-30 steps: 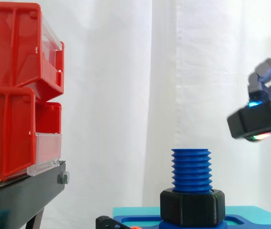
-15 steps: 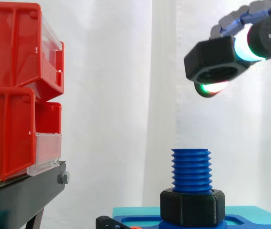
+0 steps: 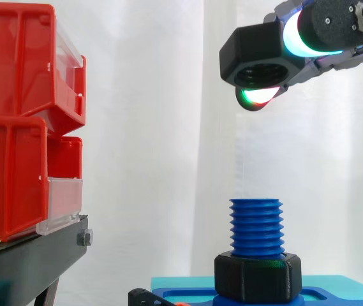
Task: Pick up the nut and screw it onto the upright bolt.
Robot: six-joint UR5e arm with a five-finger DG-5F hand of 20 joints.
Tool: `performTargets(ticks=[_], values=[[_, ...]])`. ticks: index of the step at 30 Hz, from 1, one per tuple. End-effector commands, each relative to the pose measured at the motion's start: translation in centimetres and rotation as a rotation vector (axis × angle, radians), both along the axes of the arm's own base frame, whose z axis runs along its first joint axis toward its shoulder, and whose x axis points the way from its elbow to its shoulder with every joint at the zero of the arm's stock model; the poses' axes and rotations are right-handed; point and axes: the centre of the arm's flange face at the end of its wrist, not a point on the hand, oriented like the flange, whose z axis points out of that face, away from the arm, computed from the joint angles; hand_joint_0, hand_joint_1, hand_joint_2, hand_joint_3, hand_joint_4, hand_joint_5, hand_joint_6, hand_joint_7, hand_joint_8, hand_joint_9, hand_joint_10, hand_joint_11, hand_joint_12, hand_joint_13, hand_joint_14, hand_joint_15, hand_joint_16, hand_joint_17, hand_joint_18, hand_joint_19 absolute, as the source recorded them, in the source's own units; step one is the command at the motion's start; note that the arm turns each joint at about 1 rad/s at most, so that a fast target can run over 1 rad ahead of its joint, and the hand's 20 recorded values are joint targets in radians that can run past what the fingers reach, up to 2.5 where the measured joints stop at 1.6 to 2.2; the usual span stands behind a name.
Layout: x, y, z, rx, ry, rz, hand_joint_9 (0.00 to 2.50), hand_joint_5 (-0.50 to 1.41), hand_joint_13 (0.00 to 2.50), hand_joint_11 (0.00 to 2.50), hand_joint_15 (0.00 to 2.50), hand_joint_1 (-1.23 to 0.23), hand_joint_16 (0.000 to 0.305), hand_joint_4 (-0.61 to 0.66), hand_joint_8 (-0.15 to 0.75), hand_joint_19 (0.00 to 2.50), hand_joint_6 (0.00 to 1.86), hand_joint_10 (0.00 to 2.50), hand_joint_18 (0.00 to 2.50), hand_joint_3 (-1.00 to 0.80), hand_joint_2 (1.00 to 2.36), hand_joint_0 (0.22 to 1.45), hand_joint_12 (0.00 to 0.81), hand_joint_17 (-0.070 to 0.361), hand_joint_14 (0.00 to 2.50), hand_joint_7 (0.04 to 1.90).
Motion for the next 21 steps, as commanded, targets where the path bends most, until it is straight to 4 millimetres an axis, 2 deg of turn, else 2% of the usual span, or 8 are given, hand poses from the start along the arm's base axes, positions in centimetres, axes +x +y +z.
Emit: performTargets(ticks=[1, 5, 8, 10, 21], values=[[0.3, 0.1, -0.5, 0.002, 0.000, 0.001, 0.49, -0.21, 0.35, 0.16, 0.00, -0.57, 0.035, 0.24, 0.314, 0.00, 0.73, 0.00, 0.16, -0.50, 1.00, 0.54, 0.321, 0.079, 0.00, 1.11], [0.9, 0.4, -2.2, -0.003, 0.013, 0.002, 0.49, -0.21, 0.34, 0.17, 0.00, -0.57, 0.035, 0.24, 0.314, 0.00, 0.73, 0.00, 0.16, -0.50, 1.00, 0.54, 0.321, 0.080, 0.00, 1.11], [1.1, 0.7, -2.0, 0.007, -0.013, 0.005, 0.49, -0.21, 0.34, 0.17, 0.00, -0.57, 0.035, 0.24, 0.314, 0.00, 0.73, 0.00, 0.16, -0.50, 1.00, 0.54, 0.321, 0.080, 0.00, 1.11], [1.4, 0.8, -2.9, 0.003, -0.003, 0.005, 0.49, -0.21, 0.34, 0.17, 0.00, -0.57, 0.035, 0.24, 0.314, 0.00, 0.73, 0.00, 0.16, -0.50, 1.00, 0.54, 0.321, 0.079, 0.00, 1.11], [1.4, 1.1, -3.2, 0.002, 0.003, 0.009, 0.49, -0.21, 0.34, 0.17, 0.00, -0.57, 0.035, 0.24, 0.314, 0.00, 0.73, 0.00, 0.16, -0.50, 1.00, 0.54, 0.321, 0.079, 0.00, 1.12]])
